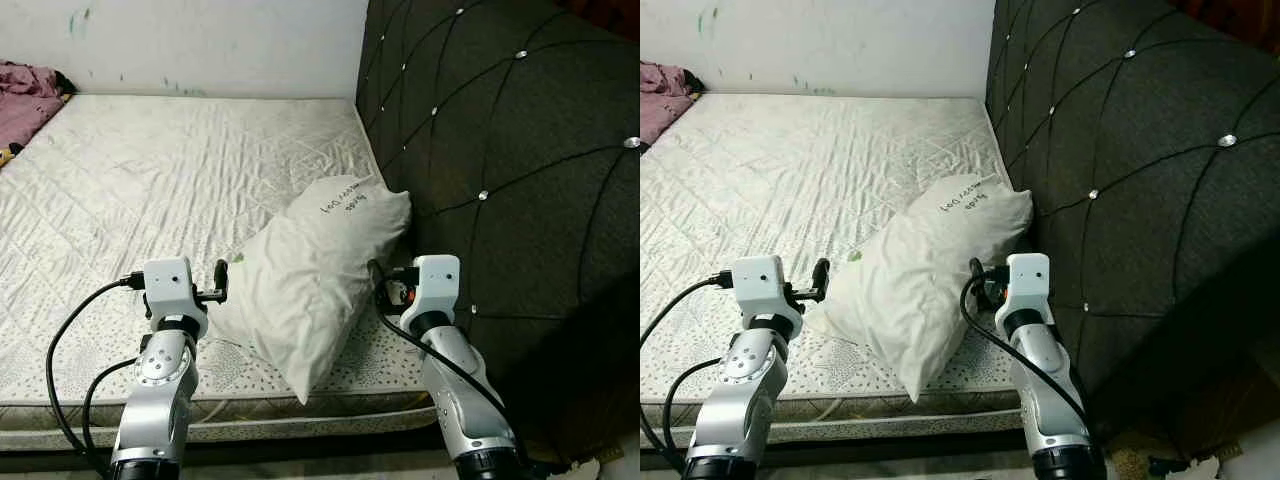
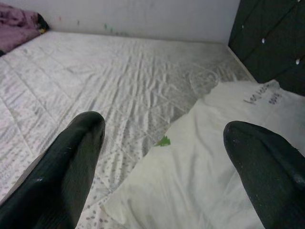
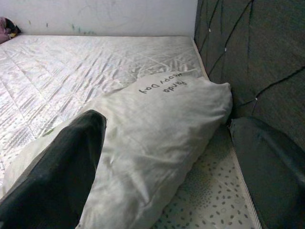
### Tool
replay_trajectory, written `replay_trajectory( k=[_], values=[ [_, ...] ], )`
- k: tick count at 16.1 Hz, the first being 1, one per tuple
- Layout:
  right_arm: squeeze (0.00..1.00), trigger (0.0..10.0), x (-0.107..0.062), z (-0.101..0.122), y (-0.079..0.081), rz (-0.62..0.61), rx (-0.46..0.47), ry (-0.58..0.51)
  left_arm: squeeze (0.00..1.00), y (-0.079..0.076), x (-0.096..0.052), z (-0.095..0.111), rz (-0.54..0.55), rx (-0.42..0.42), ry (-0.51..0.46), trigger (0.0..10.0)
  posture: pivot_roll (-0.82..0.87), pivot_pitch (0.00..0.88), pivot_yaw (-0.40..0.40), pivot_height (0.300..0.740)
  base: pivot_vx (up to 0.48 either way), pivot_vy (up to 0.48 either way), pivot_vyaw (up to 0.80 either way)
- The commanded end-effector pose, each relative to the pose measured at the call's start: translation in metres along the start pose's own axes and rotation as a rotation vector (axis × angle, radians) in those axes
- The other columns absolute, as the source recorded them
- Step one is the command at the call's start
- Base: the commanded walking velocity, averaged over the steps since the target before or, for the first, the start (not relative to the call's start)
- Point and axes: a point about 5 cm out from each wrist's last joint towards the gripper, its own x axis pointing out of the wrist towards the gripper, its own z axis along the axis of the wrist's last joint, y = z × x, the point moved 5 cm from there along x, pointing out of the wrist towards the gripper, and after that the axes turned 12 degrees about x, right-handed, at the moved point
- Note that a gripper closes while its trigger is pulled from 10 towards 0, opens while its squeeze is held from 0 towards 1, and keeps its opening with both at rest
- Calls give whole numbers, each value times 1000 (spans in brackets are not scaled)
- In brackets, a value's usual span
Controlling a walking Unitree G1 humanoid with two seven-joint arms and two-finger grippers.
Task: Clean up the room
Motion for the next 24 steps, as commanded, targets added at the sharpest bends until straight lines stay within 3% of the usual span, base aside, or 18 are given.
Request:
replay_trajectory(
  k=[1,8,17,24],
  values=[
    [0,10000,-1,5,0,2,1,-11,0,2,-1,8,10,9,-25,10000,36,26,-23,740,0,0,0],
    [0,10000,-10,3,4,6,19,8,0,5,-11,6,13,1,-7,10000,40,86,-17,740,0,0,0],
    [0,10000,-14,2,5,10,36,25,0,4,-14,4,12,-8,19,10000,36,99,-21,640,0,0,0],
    [0,10000,-12,3,2,6,38,30,0,10,-13,1,49,-39,35,10000,34,93,-28,640,0,0,0]
  ],
)
